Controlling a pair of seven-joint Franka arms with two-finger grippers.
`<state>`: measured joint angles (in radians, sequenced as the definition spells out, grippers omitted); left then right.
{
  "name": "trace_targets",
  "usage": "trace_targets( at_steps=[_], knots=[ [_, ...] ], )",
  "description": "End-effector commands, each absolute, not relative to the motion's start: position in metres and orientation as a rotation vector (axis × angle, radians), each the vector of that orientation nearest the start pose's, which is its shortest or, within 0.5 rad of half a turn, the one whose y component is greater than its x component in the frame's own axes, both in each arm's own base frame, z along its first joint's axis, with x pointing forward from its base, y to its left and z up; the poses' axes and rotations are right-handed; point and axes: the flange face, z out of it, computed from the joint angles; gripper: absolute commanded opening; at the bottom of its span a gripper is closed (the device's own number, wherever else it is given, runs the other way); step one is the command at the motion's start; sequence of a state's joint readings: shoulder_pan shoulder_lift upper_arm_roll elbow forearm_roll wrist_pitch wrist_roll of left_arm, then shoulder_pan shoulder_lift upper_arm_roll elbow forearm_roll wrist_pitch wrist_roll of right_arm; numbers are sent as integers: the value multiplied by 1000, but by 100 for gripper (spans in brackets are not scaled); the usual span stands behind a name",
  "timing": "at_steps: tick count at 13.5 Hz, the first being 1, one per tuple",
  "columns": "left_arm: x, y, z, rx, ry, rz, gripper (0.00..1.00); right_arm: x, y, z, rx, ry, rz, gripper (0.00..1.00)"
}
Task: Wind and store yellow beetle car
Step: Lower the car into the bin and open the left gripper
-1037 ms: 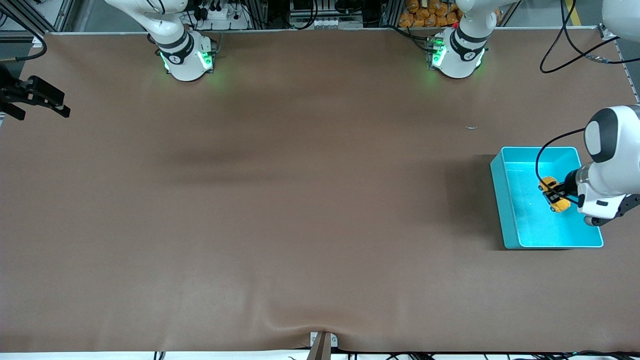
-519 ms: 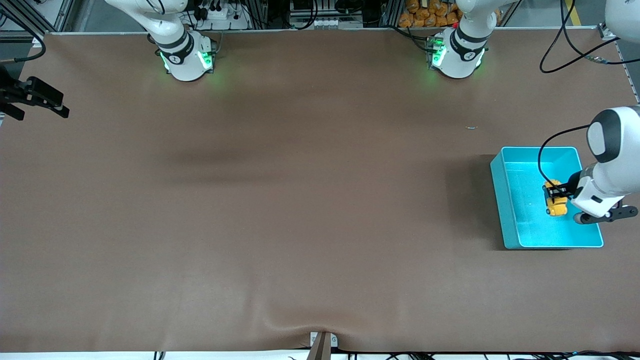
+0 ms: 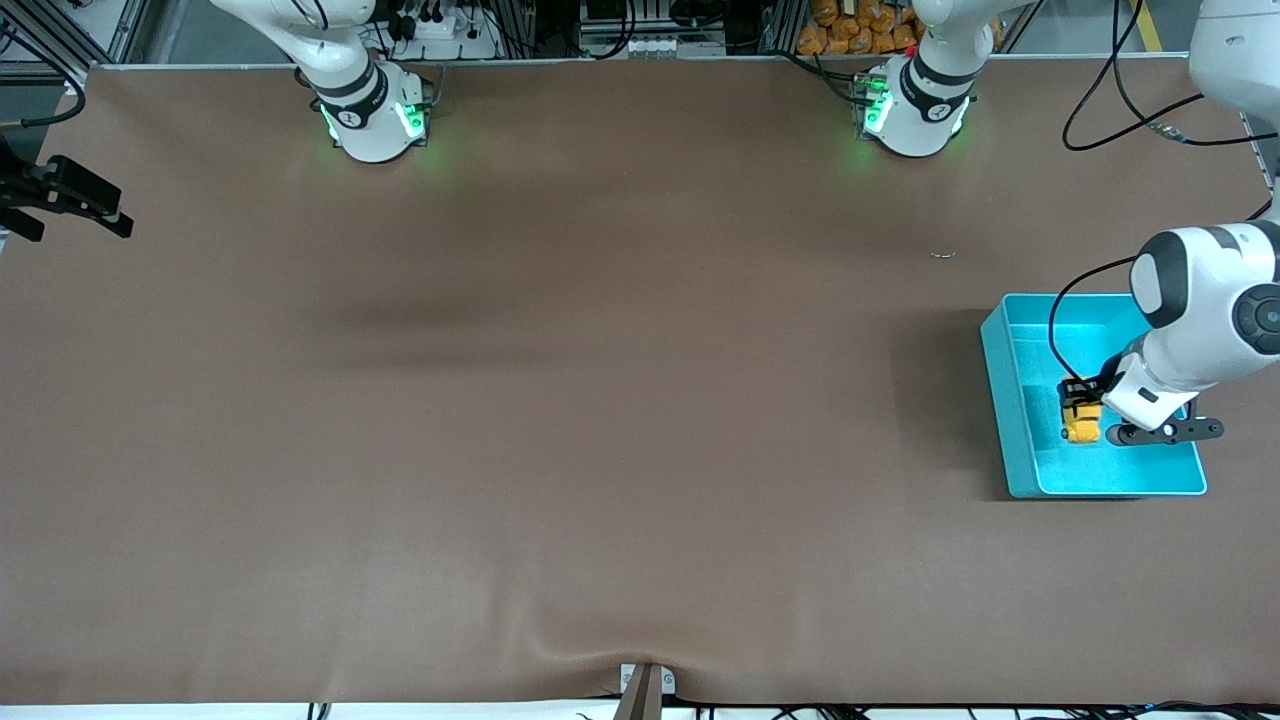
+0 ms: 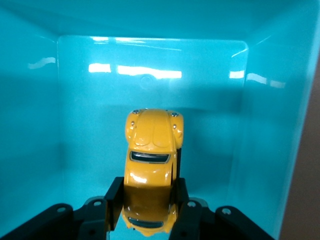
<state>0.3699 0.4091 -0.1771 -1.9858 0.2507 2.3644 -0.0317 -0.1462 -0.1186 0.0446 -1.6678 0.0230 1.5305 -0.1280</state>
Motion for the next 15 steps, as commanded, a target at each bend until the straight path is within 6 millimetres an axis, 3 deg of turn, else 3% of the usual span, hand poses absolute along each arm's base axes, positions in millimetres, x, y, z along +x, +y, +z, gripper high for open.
trace_targets(
  at_steps=[1,12,14,15],
  knots=[
    [593,138,249,-3045,-90,13,0,510,-50,638,-3122,-22,21,100],
    [590,137,214,-3064,-105,61,0,510,-50,638,-3123,-22,21,100],
    [589,137,210,-3066,-105,70,54,510,-50,638,-3123,-22,21,100],
    [589,137,210,-3066,-107,70,86,510,-50,638,-3123,-22,21,100]
  ],
)
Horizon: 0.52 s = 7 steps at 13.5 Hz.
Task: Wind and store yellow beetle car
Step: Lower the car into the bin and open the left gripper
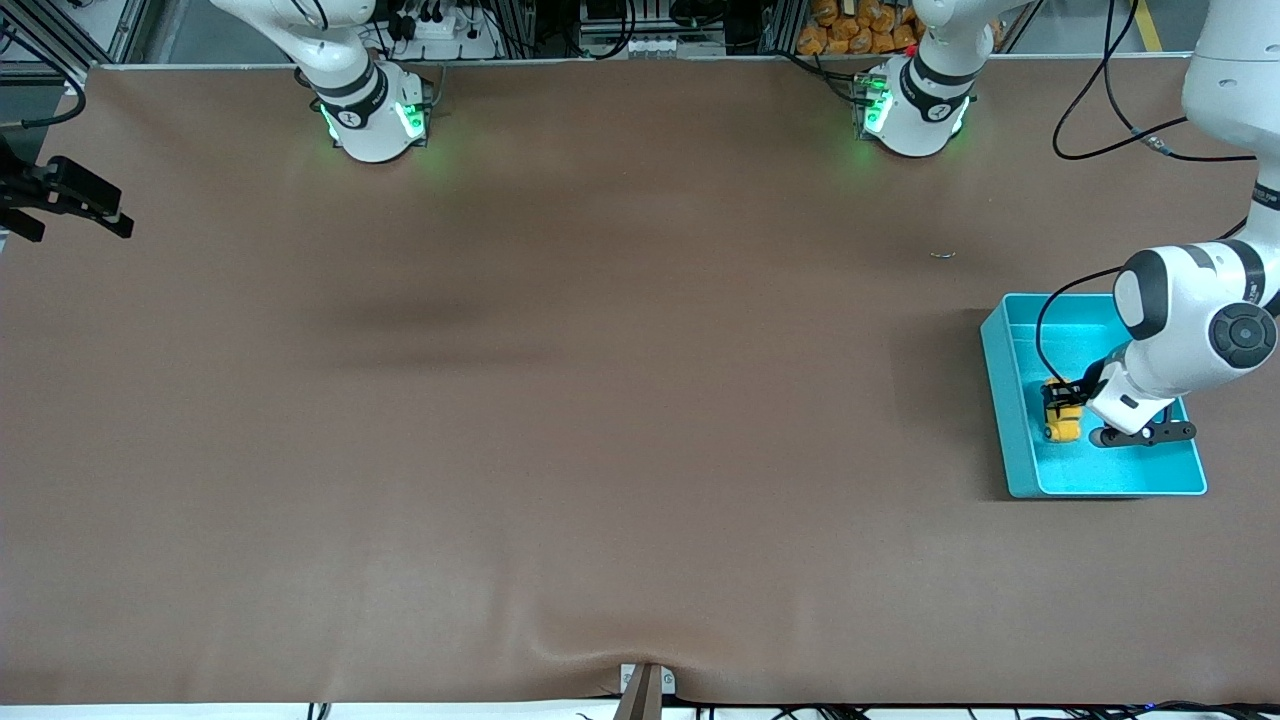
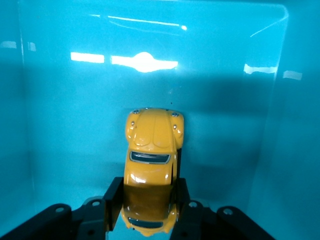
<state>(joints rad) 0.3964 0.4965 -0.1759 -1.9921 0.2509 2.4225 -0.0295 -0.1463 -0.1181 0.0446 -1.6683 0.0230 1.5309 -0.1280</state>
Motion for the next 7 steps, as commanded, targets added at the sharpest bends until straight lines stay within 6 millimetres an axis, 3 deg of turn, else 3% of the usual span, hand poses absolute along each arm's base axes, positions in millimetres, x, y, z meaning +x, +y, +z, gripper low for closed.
trace_targets(
  at_steps=[1,4,7],
  knots=[
    [589,137,212,-3065,-110,65,100,510,-50,638,-3122,-22,21,100],
    [591,137,225,-3058,-112,41,100,511,-50,638,-3123,-22,21,100],
    [593,139,262,-3037,-105,8,100,511,-51,638,-3123,-22,19,100]
  ],
)
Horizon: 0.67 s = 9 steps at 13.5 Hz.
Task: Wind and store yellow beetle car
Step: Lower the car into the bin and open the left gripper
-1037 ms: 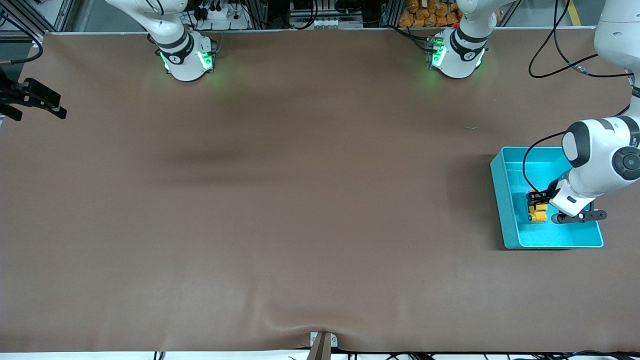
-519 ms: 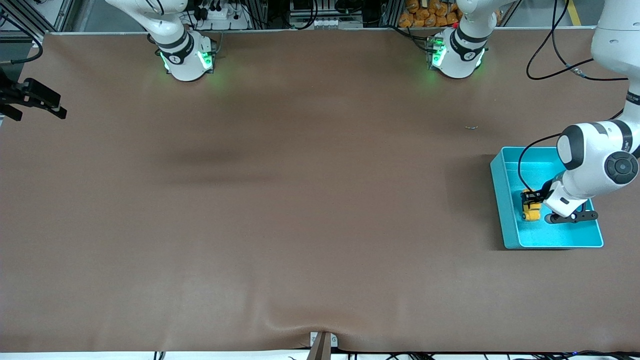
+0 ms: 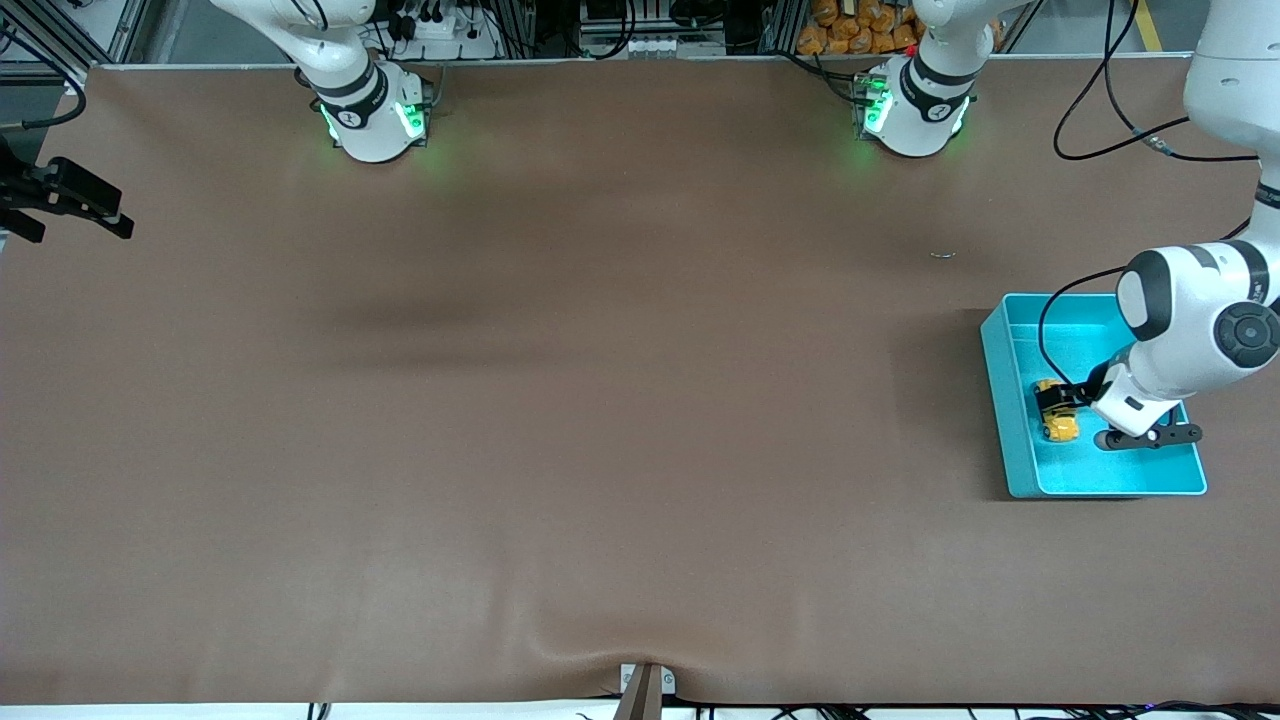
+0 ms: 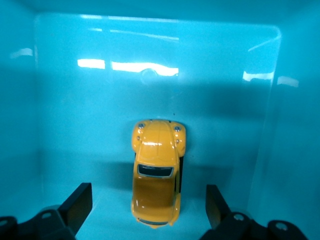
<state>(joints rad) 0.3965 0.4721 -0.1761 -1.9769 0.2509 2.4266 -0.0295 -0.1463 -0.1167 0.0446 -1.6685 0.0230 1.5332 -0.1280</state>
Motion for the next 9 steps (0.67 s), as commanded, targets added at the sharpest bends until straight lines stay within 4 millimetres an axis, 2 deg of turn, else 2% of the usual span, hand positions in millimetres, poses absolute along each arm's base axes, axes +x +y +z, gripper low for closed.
trace_targets(
  at_steps=[1,3,5,7,9],
  knots=[
    [593,139,277,-3028,-103,12,100,511,-51,638,-3123,-19,19,100],
    [592,136,306,-3018,-111,6,100,512,-51,636,-3123,-19,23,100],
    [593,114,328,-3020,-75,-1,100,513,-51,635,-3122,-19,28,100],
    [596,99,365,-3005,-43,-45,100,513,-51,636,-3123,-19,23,100],
    [604,74,398,-3001,4,-47,100,513,-51,636,-3123,-19,23,100]
  ],
)
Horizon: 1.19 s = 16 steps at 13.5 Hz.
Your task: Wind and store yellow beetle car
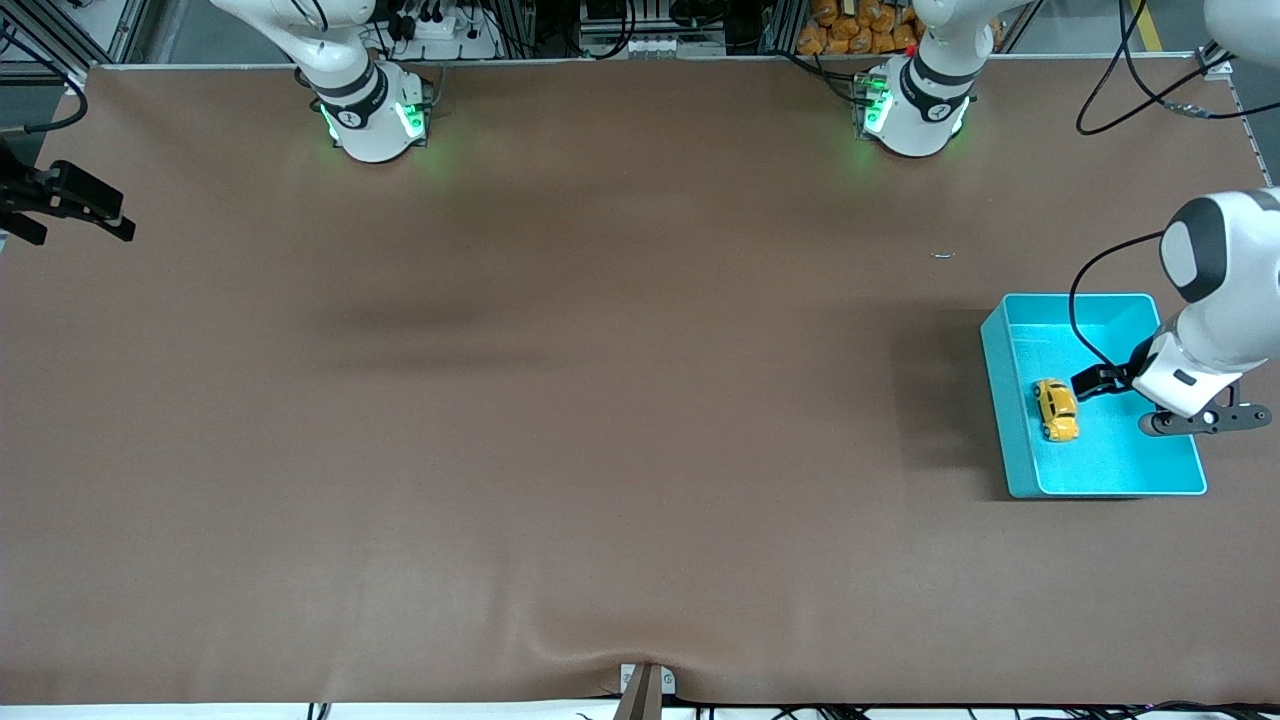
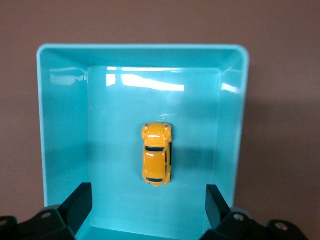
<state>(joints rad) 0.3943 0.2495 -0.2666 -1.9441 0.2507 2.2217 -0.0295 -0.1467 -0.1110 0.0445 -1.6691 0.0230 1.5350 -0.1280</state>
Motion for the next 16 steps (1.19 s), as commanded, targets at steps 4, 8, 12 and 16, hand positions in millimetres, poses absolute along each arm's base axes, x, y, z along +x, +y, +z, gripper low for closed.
trace_targets(
  at_steps=[4,8,12,16],
  knots=[
    [600,21,476,-3067,42,92,100,513,-51,636,-3124,-22,24,100],
    [563,-28,556,-3058,99,49,100,513,-52,636,-3124,-17,24,100],
    [550,-46,608,-3111,115,43,100,513,-53,634,-3123,-14,31,100],
    [548,-56,646,-3138,128,-9,100,513,-53,634,-3123,-14,31,100]
  ],
)
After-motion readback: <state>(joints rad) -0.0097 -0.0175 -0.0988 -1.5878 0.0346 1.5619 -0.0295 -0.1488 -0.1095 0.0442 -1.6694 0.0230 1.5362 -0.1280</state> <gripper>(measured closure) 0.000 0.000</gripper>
